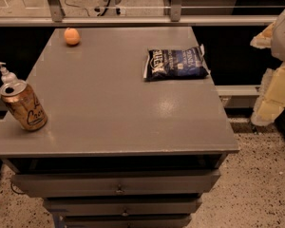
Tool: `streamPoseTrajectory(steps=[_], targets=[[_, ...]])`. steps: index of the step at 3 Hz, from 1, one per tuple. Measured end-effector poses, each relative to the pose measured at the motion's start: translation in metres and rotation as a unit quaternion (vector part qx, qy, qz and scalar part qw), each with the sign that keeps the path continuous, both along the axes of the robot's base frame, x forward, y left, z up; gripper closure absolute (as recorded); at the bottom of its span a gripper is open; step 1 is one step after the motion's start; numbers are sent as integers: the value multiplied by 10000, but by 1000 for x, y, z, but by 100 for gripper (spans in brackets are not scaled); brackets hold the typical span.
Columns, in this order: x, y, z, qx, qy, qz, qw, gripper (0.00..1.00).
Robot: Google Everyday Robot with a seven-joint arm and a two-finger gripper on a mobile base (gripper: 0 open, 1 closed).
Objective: Knock orange can over
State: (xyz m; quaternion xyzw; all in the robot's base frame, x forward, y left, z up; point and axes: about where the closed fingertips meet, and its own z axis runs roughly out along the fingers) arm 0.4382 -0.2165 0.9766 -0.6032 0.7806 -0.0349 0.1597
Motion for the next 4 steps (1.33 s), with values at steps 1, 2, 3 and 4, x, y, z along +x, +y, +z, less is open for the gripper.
streamPoseTrajectory(steps=[1, 2, 3, 4], targets=[[0, 0, 0, 0, 0, 0, 10000, 0], [2, 9, -6, 306, 11, -15, 9995, 0], [10, 50, -32, 1026, 107, 139, 9946, 0], [22, 114, -60, 2044, 233, 339, 9780, 0]])
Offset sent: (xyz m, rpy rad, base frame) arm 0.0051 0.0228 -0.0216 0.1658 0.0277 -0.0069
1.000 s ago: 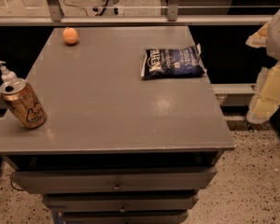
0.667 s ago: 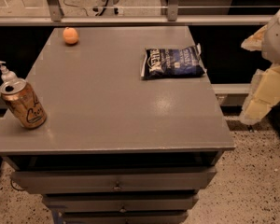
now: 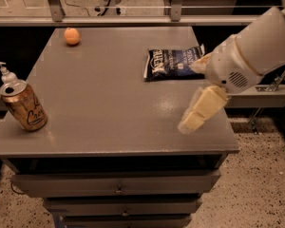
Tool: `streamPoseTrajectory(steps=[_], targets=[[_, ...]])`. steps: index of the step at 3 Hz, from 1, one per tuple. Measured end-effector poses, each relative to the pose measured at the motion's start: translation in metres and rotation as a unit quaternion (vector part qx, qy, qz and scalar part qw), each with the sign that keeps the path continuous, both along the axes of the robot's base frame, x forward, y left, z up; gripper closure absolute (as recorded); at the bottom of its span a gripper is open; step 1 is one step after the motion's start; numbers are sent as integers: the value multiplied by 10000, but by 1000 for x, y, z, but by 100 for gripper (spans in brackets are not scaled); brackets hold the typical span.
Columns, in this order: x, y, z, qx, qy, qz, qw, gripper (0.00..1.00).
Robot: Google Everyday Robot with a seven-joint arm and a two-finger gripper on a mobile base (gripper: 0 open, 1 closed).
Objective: Knock orange can over
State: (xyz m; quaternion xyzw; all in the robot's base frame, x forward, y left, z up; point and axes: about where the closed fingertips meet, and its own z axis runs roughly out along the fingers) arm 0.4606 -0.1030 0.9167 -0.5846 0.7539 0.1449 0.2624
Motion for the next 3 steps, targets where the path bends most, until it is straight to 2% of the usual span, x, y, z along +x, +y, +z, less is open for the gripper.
streamPoseTrajectory(steps=[1, 2, 3], targets=[[5, 62, -17, 1014, 79, 97, 9948, 0], [9, 86, 0, 1463, 15, 31, 9892, 0], [9, 86, 0, 1463, 15, 32, 9892, 0]])
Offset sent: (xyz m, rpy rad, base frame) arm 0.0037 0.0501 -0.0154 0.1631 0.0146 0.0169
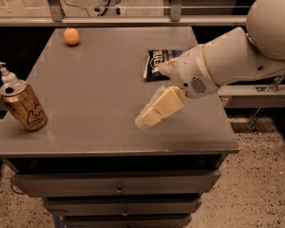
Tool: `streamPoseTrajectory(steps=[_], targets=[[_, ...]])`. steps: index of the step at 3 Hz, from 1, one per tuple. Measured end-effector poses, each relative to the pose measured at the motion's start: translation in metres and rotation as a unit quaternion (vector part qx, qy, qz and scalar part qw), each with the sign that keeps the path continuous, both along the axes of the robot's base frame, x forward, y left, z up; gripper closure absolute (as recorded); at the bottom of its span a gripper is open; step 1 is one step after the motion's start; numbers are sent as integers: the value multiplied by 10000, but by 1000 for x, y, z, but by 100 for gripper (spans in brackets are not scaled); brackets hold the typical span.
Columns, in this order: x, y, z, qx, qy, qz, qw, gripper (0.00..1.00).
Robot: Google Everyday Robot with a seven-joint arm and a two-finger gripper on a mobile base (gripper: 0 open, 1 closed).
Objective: Knock orange can over
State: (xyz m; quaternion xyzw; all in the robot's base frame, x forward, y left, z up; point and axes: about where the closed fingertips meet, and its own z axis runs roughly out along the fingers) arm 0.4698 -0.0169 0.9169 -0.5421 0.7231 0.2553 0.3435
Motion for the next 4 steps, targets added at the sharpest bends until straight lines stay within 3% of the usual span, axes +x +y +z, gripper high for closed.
streamPoseTrajectory(steps=[1, 2, 3, 4], targets=[[4, 30, -15, 272, -15, 120, 9996, 0], [16, 96, -41, 846, -80, 452, 9954, 0], [27, 161, -55, 1470, -170, 748, 9862, 0], [32, 200, -55, 1942, -279, 897, 9765, 0]])
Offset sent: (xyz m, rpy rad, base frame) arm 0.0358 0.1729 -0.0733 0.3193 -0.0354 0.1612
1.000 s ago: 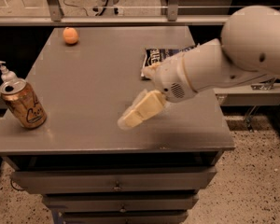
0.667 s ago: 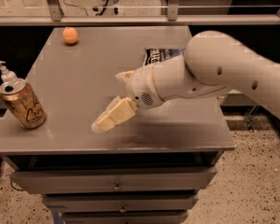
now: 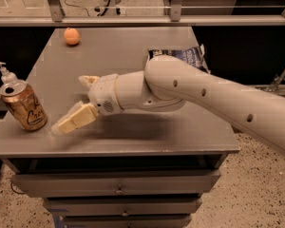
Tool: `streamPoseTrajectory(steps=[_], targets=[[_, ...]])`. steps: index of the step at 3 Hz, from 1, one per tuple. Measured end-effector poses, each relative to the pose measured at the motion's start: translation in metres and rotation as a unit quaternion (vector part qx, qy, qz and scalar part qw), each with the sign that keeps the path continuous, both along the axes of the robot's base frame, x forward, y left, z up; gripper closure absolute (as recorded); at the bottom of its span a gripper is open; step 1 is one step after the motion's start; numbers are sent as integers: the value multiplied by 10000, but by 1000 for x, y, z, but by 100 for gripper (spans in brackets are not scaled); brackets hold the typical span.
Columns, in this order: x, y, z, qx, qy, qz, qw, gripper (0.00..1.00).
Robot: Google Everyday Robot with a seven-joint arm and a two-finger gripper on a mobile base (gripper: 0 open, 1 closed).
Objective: Knock orange can over
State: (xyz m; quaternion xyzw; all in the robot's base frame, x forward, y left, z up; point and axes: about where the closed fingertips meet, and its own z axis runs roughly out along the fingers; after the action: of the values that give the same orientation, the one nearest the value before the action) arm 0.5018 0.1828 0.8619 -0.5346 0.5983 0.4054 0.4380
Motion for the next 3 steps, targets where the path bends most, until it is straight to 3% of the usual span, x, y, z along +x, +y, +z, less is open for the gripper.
streamPoseTrajectory(steps=[2, 3], targets=[[-7, 68, 18, 893, -165, 307, 9954, 0], [-13, 86, 17, 1008, -239, 391, 9939, 17]])
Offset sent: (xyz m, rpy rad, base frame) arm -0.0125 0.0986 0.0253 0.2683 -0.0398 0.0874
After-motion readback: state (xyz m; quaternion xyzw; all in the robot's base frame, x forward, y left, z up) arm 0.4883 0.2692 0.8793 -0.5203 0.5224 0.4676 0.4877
